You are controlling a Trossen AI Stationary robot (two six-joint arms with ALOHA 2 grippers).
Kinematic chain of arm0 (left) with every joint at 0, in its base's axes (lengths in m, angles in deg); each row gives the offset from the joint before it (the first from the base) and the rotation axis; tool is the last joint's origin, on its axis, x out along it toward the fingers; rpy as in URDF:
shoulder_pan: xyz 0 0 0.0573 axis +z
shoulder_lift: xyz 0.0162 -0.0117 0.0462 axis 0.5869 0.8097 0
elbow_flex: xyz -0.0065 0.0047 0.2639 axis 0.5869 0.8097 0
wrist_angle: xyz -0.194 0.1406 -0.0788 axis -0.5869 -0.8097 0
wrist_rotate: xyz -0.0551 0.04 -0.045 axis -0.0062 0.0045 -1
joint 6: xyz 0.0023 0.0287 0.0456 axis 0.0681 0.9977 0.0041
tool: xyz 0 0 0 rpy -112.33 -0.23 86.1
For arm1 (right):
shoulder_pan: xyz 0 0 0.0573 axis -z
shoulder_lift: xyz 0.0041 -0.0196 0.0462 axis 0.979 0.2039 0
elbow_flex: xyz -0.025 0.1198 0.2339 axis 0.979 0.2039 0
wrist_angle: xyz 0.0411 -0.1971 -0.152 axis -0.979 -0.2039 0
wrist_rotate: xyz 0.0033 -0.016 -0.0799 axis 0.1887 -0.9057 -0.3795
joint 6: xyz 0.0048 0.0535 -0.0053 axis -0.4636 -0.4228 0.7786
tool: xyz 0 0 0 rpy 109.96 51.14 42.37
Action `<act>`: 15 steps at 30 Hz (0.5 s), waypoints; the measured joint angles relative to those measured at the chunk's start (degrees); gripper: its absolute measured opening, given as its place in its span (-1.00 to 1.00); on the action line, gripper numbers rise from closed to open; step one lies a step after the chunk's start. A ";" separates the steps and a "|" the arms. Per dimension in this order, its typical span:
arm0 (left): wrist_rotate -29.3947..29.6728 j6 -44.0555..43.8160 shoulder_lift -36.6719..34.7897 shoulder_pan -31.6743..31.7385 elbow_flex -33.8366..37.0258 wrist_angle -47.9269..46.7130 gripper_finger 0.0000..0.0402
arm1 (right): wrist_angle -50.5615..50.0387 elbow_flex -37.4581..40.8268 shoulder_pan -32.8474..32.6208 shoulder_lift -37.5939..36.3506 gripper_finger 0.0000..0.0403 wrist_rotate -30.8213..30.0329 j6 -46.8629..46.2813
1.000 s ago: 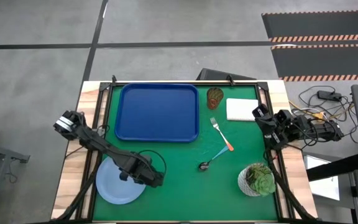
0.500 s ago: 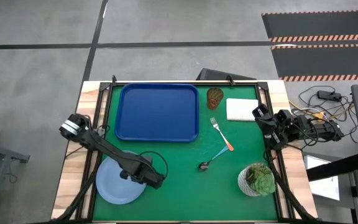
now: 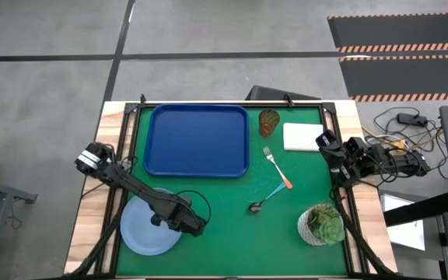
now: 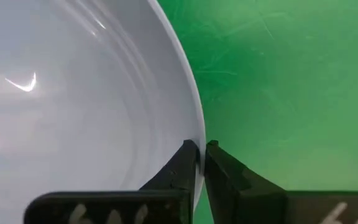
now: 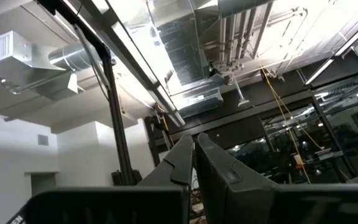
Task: Pick and place plate/cup/fork/spoon on tray
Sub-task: Put the blue plate on the blue serving tray
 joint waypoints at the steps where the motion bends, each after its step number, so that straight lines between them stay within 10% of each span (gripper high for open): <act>1: -0.10 -0.05 -0.04 0.00 -0.37 0.24 -0.98 | 0.00 0.00 0.00 0.00 -0.96 0.01 0.00; 15: 3.61 9.96 -6.06 0.35 -9.80 0.62 -1.00 | -0.13 0.00 0.00 -0.01 -0.96 -0.01 1.57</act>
